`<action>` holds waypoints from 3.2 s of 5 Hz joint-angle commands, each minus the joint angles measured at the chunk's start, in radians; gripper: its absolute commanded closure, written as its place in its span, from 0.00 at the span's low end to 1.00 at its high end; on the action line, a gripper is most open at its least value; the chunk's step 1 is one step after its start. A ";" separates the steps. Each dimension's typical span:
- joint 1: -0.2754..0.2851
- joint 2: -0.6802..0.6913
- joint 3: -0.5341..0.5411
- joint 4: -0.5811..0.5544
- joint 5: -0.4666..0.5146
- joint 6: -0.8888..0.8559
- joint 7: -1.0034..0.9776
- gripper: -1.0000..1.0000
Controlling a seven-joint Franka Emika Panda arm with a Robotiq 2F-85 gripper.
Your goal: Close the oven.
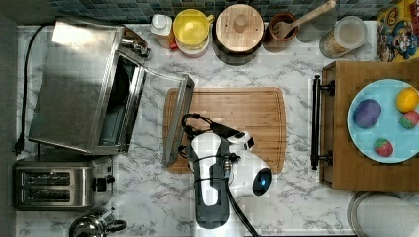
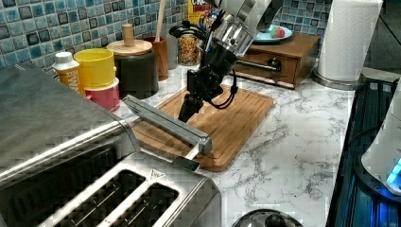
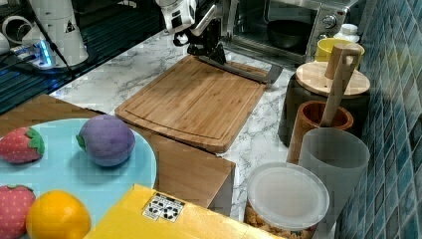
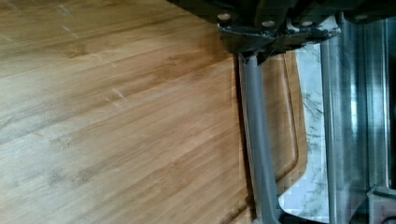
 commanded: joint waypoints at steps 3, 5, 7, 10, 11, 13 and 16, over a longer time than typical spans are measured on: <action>0.036 0.029 0.050 0.200 0.003 -0.051 -0.052 1.00; 0.023 0.042 0.049 0.217 -0.075 -0.117 0.024 1.00; -0.005 0.058 0.108 0.224 -0.078 -0.149 0.031 1.00; 0.086 -0.073 0.141 0.226 -0.073 -0.196 0.050 1.00; 0.102 -0.128 0.166 0.253 -0.121 -0.175 0.128 1.00; 0.126 -0.138 0.224 0.329 -0.316 -0.089 0.371 1.00; 0.114 -0.043 0.315 0.536 -1.192 -0.138 1.190 1.00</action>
